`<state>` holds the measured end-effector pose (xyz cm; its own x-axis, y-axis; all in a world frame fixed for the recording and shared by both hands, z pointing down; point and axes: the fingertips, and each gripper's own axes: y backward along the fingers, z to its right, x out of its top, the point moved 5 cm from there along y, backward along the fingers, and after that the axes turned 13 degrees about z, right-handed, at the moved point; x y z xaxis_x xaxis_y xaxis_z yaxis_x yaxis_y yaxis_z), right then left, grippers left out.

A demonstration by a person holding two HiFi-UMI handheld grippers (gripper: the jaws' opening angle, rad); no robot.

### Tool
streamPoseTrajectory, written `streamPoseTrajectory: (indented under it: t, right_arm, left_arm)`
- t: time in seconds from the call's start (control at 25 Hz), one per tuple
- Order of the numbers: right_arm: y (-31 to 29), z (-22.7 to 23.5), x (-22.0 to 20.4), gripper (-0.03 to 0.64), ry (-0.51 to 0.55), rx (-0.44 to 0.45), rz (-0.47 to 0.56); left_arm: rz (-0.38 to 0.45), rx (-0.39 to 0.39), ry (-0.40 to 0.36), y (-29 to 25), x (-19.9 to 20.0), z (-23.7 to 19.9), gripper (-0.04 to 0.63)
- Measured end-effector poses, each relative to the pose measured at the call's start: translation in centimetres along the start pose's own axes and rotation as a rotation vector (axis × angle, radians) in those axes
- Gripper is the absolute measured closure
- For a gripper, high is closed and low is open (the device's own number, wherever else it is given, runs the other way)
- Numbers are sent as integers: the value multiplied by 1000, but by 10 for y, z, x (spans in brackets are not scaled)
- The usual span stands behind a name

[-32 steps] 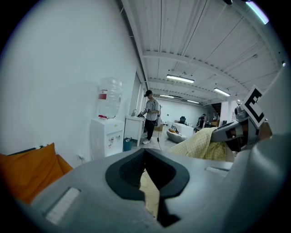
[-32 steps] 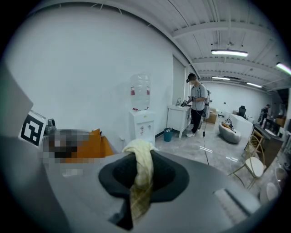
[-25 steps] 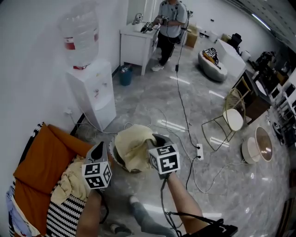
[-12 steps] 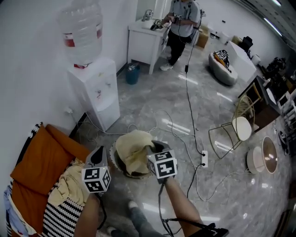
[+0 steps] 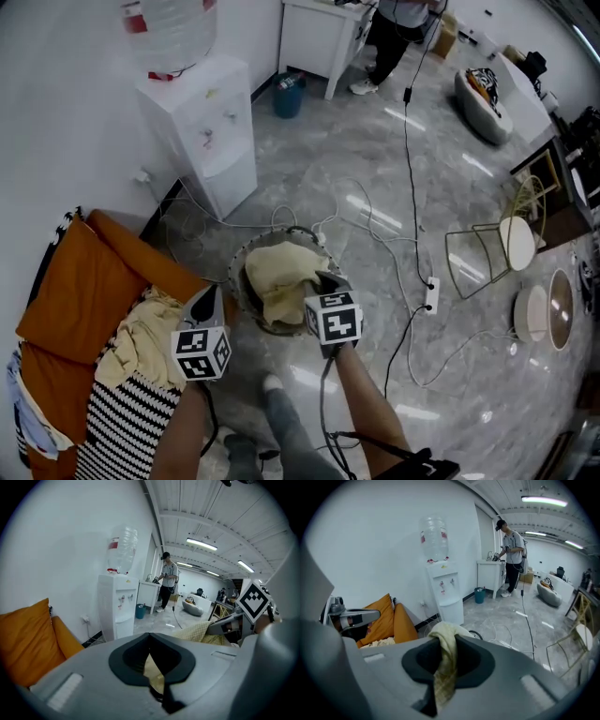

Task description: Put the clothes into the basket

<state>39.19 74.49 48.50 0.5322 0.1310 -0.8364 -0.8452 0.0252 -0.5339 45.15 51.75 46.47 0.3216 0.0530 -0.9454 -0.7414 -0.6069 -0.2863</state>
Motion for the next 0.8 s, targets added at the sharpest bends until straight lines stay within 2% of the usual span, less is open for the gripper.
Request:
streamPoseTrajectory:
  t: [0.24,0.52,0.6,0.72,0.8]
  right_arm:
    - [-28,-6,-35,563,-18,-8,-69]
    - [-44,-6,-47,557,-21,-23,-110]
    - [-48,-3,-51,534,-25,-39,-135]
    - [-51,-1,-61,462,-27,-50,-185]
    - [-50,0,-63,453,-29,-58,-184]
  left_arm:
    - [-78,41,26,-3,-33,-23,601]
    - [-98,66,33,0,-44,-34,601]
    - [-101,70,38,0,-45,-36,601]
    - [-107,72,41,3,-45,-37,601]
    - [-111,71,38,4,-45,-38,601]
